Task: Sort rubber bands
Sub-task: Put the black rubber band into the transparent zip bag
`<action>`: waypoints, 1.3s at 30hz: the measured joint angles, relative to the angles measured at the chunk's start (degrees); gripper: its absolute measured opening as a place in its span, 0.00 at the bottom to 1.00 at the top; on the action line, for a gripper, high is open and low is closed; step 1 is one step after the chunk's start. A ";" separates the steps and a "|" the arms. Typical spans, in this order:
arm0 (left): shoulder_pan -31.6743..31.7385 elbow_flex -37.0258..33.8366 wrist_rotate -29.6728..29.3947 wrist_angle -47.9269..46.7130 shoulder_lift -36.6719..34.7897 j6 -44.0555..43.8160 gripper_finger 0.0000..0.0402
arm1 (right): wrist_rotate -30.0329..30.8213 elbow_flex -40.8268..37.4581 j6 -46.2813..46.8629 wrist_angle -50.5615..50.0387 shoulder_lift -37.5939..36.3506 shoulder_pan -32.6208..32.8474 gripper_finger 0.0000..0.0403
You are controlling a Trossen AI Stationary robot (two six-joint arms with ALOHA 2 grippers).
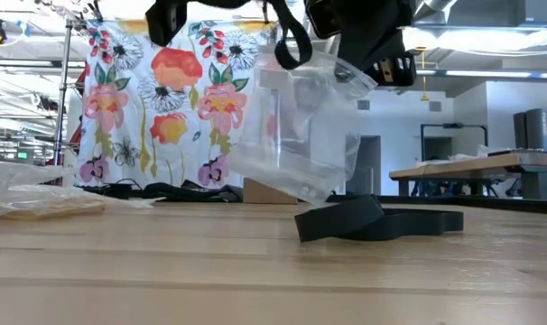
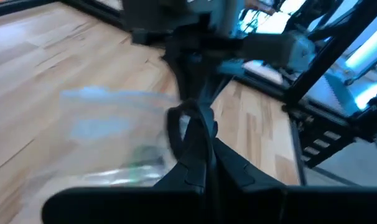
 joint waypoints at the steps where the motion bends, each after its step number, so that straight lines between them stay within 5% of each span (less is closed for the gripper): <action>1: 0.00 0.10 0.16 0.55 0.00 0.17 0.00 | 0.10 0.00 0.46 0.41 0.00 -0.09 0.00; 28: 7.12 1.53 -3.22 0.62 -0.01 3.08 0.00 | 1.60 0.02 2.23 5.77 0.20 -1.21 0.00; 39: 4.98 1.53 -1.14 -2.12 -0.04 2.42 0.00 | 2.95 0.02 2.44 5.19 0.20 -1.98 0.00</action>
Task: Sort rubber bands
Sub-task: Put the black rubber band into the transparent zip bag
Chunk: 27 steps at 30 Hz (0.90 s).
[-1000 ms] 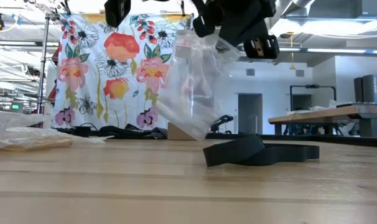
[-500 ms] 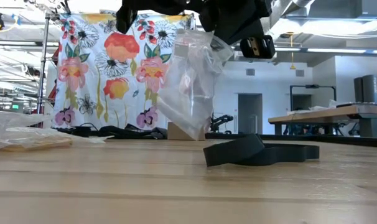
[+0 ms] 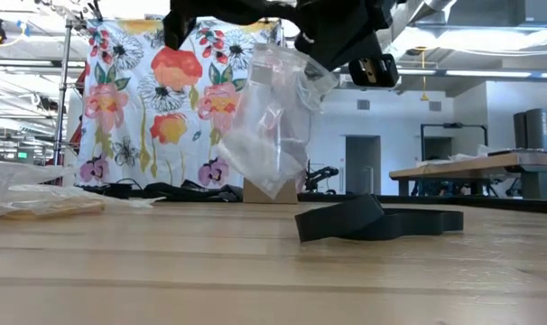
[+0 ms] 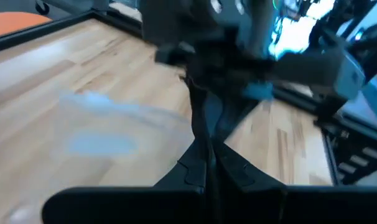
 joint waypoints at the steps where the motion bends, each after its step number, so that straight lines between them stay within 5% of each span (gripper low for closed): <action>1: -0.22 0.00 0.01 -1.02 0.00 -0.08 0.00 | -0.02 0.00 0.08 -0.08 0.00 -0.02 0.00; 10: -0.33 -0.02 -0.47 -7.01 0.00 -3.64 0.00 | 0.09 0.00 2.37 0.45 0.00 -0.05 0.00; 22: 1.99 -0.02 0.35 3.60 1.54 3.53 0.00 | -2.74 -0.02 -8.96 4.02 0.00 -1.54 0.00; 27: 4.71 0.02 7.68 12.31 6.07 7.09 0.00 | -4.49 -0.02 -11.19 5.18 0.00 -1.48 0.00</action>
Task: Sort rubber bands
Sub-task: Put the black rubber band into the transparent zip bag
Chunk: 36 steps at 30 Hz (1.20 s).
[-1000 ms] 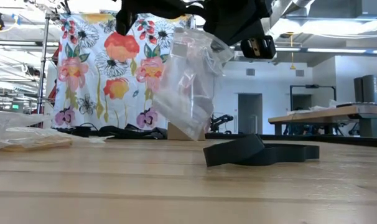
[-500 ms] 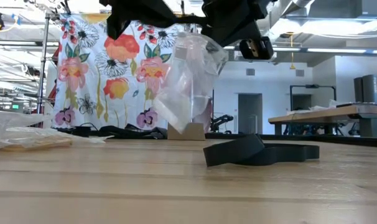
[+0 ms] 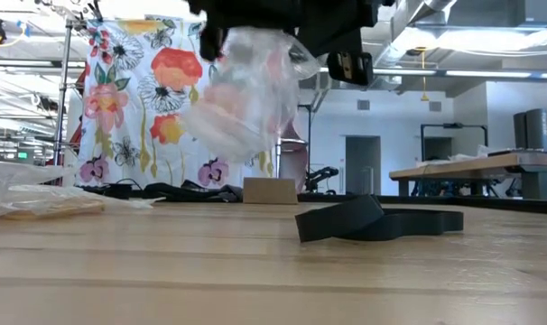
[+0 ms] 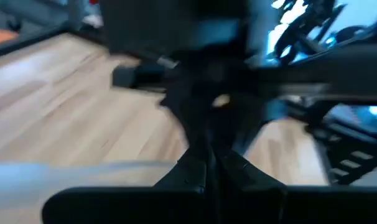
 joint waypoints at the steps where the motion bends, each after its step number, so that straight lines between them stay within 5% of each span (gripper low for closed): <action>1: 0.57 -0.04 0.34 -0.20 0.77 -0.49 0.00 | -0.05 -0.01 0.00 -0.22 0.01 -0.01 0.00; 13: 3.49 -0.07 1.89 -4.58 2.21 -4.81 0.00 | 0.12 -0.09 -0.48 -1.76 0.07 0.93 0.00; 22: 4.44 -0.07 9.72 -4.15 3.56 -6.70 0.00 | 0.07 -0.09 -1.28 -1.79 0.07 0.91 0.00; 36: 4.33 0.01 12.15 4.47 2.68 2.47 0.00 | -3.51 0.00 -4.92 -6.20 0.00 3.28 0.00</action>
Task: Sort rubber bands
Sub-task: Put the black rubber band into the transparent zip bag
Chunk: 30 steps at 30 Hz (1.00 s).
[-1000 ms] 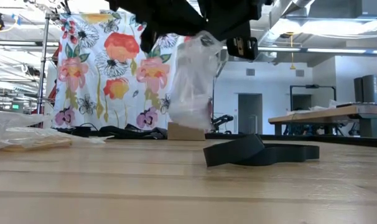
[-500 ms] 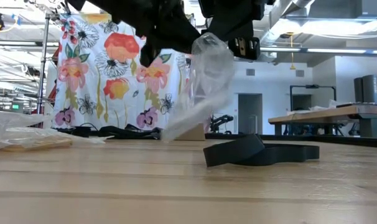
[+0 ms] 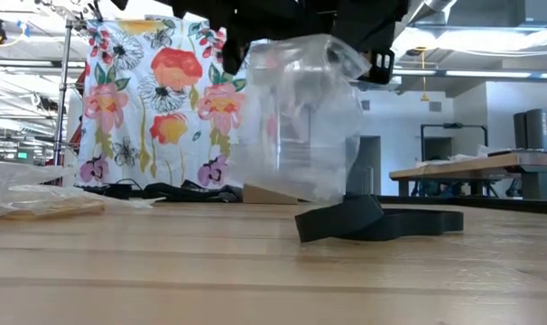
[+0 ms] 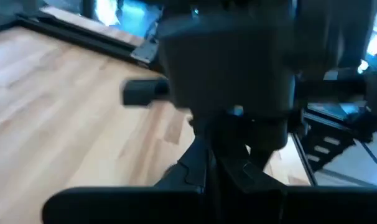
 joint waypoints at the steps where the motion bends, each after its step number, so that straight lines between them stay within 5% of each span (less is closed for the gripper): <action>1: 0.00 0.15 0.61 0.06 0.63 0.00 0.00 | 0.00 0.00 0.38 0.09 0.00 -0.29 0.00; 8: 0.09 3.39 3.48 -1.69 5.38 0.02 0.00 | 0.18 -0.04 2.42 -0.83 0.00 -2.06 0.00; 14: 0.04 7.14 4.53 -13.46 5.34 -1.01 0.00 | 0.48 -0.04 2.47 -0.07 0.00 -1.05 0.00; 30: -0.56 7.31 12.58 -15.69 7.36 -4.25 0.00 | 0.61 -0.04 4.52 -0.18 0.00 -0.76 0.00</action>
